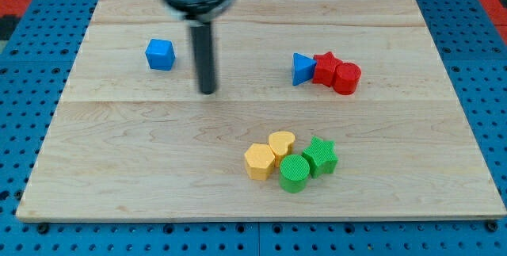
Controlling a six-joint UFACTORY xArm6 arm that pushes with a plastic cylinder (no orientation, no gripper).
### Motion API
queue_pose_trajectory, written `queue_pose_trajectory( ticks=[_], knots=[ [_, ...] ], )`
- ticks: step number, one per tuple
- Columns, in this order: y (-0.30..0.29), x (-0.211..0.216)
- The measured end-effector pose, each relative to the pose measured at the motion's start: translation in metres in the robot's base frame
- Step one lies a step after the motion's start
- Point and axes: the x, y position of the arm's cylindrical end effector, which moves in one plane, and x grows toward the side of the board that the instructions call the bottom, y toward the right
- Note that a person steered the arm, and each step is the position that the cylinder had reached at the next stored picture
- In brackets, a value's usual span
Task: Push the blue blocks left to the red blocks
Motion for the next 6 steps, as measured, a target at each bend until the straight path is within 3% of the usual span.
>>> queue_pose_trajectory(
  ticks=[1, 2, 3, 4, 5, 6],
  knots=[
    [-0.141, -0.036],
    [-0.126, -0.096],
    [-0.003, -0.078],
    [0.045, -0.034],
    [0.029, -0.026],
    [0.131, -0.005]
  ],
)
